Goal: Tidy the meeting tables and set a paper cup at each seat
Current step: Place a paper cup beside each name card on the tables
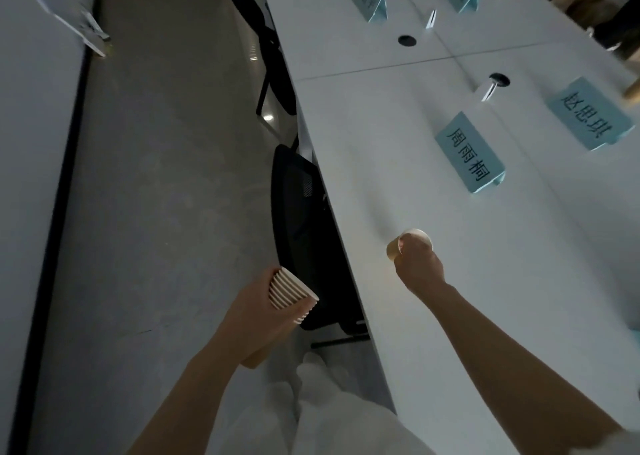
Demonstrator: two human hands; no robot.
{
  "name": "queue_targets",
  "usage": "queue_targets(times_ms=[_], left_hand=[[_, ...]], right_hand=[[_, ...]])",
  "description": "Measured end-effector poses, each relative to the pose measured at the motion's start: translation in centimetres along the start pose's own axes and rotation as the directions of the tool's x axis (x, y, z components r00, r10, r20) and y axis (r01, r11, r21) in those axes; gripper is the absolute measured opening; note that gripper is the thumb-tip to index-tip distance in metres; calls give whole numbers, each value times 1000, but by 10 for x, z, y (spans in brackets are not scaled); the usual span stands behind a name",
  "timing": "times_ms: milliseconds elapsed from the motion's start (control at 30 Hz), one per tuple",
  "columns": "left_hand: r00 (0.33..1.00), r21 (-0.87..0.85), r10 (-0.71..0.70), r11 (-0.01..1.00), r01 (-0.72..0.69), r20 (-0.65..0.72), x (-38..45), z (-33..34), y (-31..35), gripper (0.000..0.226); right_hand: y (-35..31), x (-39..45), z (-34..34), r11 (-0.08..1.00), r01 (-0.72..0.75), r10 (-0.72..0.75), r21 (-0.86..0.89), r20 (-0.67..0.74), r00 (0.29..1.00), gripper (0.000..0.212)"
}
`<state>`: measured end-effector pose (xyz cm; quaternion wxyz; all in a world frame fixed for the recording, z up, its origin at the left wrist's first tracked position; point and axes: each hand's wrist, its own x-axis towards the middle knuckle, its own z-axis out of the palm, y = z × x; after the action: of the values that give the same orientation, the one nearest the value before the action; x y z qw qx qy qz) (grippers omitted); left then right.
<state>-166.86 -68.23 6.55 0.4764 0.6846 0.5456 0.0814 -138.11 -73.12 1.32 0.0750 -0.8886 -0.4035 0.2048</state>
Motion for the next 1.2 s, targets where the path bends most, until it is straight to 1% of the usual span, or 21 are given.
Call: queue_targets(times_ms=[67, 167, 233, 267, 333, 367, 433, 533, 600, 667, 733, 767, 833, 933, 1000, 1067, 1133, 1200], left_hand=[[1000, -3, -9, 1000, 9, 5, 10, -2, 2, 59], [1000, 23, -26, 999, 26, 16, 22, -7, 3, 82], [999, 31, -32, 999, 31, 18, 30, -12, 3, 93], [999, 25, -34, 999, 33, 20, 34, -14, 3, 95], [999, 0, -35, 999, 35, 23, 43, -19, 4, 87], [999, -9, -35, 999, 35, 25, 46, -21, 6, 80], [999, -9, -29, 1000, 30, 35, 54, -25, 7, 67], [998, 0, -33, 999, 33, 50, 67, -35, 5, 57], [998, 13, -28, 1000, 27, 62, 79, -44, 3, 56], [998, 42, -7, 999, 5, 65, 94, -54, -1, 62], [997, 57, 0, 998, -5, 71, 107, -69, -6, 72], [997, 62, 6, 998, -11, 80, 115, -78, -11, 72], [994, 85, 22, 996, -32, 109, 131, -100, -20, 66], [990, 121, 65, 990, -80, 122, 163, -145, -36, 62], [989, 142, 77, 985, -95, 129, 188, -182, -51, 63], [984, 191, 102, 973, -128, 143, 199, -195, -51, 69], [980, 209, 109, 968, -142, 164, 227, -232, -64, 72], [977, 213, 131, 963, -166, 168, 246, -252, -67, 71]], right_hand=[[-4, 16, 1, 996, 20, -18, -82, 25, 1000, 37], [-6, 35, 2, 995, 38, -36, -92, 17, 999, 36], [-8, 43, 1, 993, 80, -81, -86, -5, 997, 28], [-9, 46, 1, 991, 103, -105, -82, -23, 994, 21], [-13, 49, -3, 992, 107, -110, -70, -44, 993, 11], [-17, 48, -6, 992, 98, -102, -75, -50, 994, 11], [-28, 44, -12, 993, 102, -107, -56, -78, 991, 16], [-59, 34, -22, 978, 190, -180, 90, -106, 978, 23], [-90, 28, -27, 940, 210, -205, 268, -46, 978, 20], [-126, 24, -30, 882, 175, -230, 437, 76, 970, 15], [-165, 21, -29, 842, 144, -288, 520, 208, 935, 14], [-185, 23, -25, 822, 124, -313, 556, 258, 914, 15], [-222, 28, -14, 777, 94, -356, 622, 311, 881, 16], [-279, 40, 4, 753, 66, -375, 655, 345, 860, 19], [-321, 54, 15, 761, 46, -368, 647, 372, 852, 22], [-338, 57, 14, 786, 54, -366, 616, 394, 843, 23], [-377, 76, 23, 798, 42, -342, 601, 395, 852, 24], [-403, 88, 24, 809, 50, -336, 585, 390, 857, 23]])
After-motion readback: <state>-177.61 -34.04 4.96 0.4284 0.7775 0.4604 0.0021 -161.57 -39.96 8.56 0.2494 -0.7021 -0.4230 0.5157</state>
